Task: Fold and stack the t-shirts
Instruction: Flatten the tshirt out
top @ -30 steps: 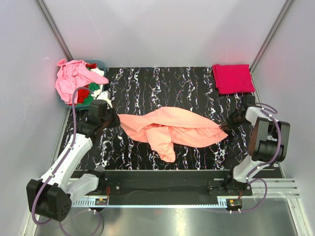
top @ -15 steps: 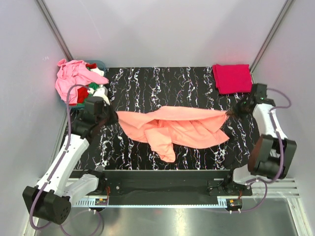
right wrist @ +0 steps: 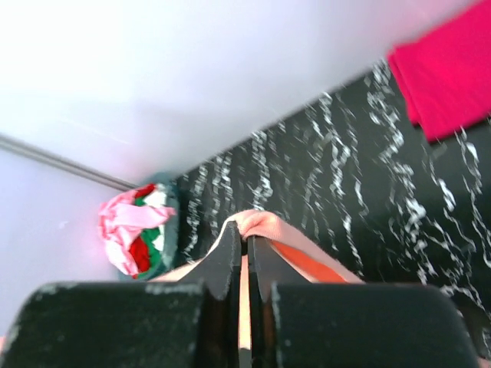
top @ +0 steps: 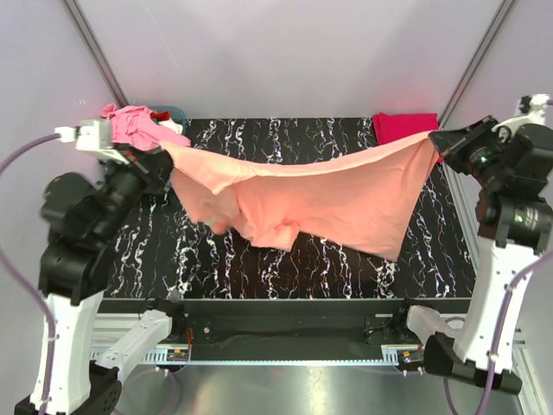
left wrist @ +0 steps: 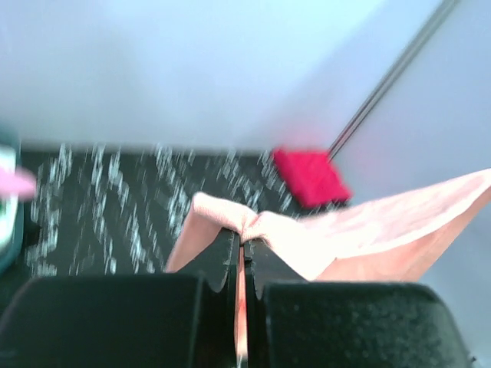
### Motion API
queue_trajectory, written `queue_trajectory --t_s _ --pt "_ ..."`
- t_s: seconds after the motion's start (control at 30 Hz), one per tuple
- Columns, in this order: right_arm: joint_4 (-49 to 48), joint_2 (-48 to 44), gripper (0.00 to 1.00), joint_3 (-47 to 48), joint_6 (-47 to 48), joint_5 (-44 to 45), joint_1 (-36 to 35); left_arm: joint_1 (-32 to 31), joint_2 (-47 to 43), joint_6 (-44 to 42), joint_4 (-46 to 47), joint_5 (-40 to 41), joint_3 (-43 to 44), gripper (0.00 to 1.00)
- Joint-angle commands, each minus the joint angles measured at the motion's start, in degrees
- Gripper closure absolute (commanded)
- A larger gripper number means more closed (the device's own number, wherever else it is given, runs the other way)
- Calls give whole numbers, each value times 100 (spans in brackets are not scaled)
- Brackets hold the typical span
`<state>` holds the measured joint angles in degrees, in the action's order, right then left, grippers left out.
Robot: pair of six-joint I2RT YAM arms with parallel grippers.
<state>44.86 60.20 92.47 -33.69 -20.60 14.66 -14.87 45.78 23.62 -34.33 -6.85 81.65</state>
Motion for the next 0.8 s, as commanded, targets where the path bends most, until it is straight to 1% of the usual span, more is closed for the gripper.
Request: queue_trajectory --t_s 0.0,0.13,0.23,0.27,0.33,0.47,0.57,0.63,0.67,0.73,0.77 --pt "181 -333 100 525 47 -278 -50 28 -244 -331 567 -527 859 100" --pt "225 -667 100 878 -225 3 -50 28 -551 -445 585 -747 1292 100" --pt "462 -782 100 1501 -234 179 -68 28 -815 -481 725 -1063 1546 100" --pt "532 -800 100 1842 -243 301 -94 28 -877 -498 752 -1099 1617 100" --pt "681 -878 100 2134 -261 495 -138 28 -1026 -629 734 -1073 1792 100" --pt "884 -1011 100 2862 -217 1258 -270 28 -1106 -990 489 -1020 2511 100" --pt "954 -923 100 3215 -94 1532 -384 28 -1063 -1262 374 -853 2803 100" --pt "937 -748 100 3234 -59 1542 -419 28 -958 -1403 339 -660 2953 100" --pt "928 -669 100 3156 -67 1507 -420 20 -870 -1430 208 -538 3006 100" --pt "884 -388 100 3067 -85 1480 -420 11 -379 -1439 -90 -3 3365 100" --pt "849 -204 100 2919 -94 1489 -420 -33 -107 -1421 -649 322 3610 100"
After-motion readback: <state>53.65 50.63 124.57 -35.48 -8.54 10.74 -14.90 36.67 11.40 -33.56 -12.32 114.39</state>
